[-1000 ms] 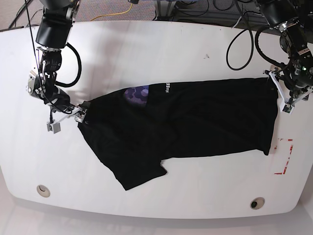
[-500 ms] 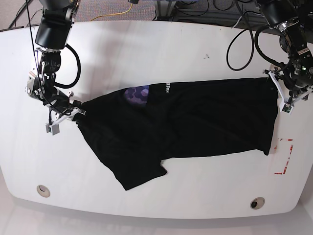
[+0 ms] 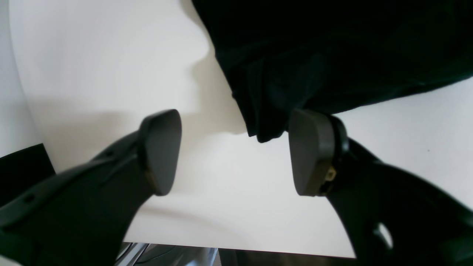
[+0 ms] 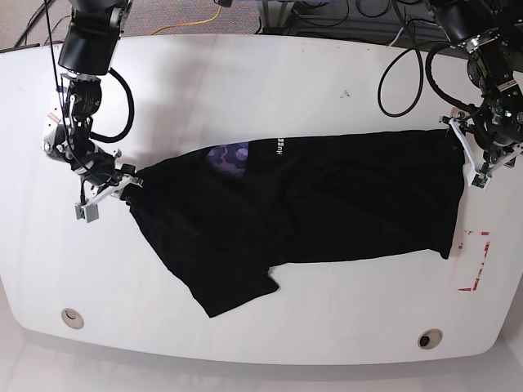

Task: Layout the t-shirt on the table in an organized manner, then fold the t-shirt properly
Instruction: 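Grasp the shoulder corner with the right gripper, holding the opposite corner with left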

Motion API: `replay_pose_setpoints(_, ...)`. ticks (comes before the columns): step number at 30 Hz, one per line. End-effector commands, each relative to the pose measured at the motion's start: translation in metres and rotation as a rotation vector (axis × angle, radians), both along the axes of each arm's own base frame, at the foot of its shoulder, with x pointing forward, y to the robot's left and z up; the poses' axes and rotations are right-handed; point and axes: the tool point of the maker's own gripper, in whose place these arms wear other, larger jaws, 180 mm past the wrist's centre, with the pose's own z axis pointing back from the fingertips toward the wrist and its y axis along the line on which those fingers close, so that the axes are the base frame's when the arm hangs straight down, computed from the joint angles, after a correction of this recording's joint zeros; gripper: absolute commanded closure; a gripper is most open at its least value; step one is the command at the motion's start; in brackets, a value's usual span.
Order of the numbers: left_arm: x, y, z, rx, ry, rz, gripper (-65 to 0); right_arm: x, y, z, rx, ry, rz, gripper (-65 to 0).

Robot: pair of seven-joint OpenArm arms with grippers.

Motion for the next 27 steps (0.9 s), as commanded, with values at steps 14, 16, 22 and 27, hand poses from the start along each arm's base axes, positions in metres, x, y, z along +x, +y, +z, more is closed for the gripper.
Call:
replay_pose_setpoints(14,0.008,0.008,0.014,0.029,-0.039,-0.008,-42.8,-0.026,-0.013,0.017,-0.053,-0.042,-0.006,-11.7)
replay_pose_setpoints(16,0.008,0.008,0.014,0.031,-0.039,-0.009,-42.8,-0.031,-0.018,0.014,-0.054,-0.033,-0.020,-11.7)
replay_pose_setpoints(22,0.009,0.013,0.018,0.043,-0.041,-0.010,-42.8,-0.039,-0.025,0.009,-0.056,-0.018,-0.037,-11.7)
replay_pose_setpoints(27,0.009,0.013,0.018,0.043,-0.041,-0.010,-42.8,-0.037,-0.025,0.011,-0.058,-0.023,-0.034,-12.4)
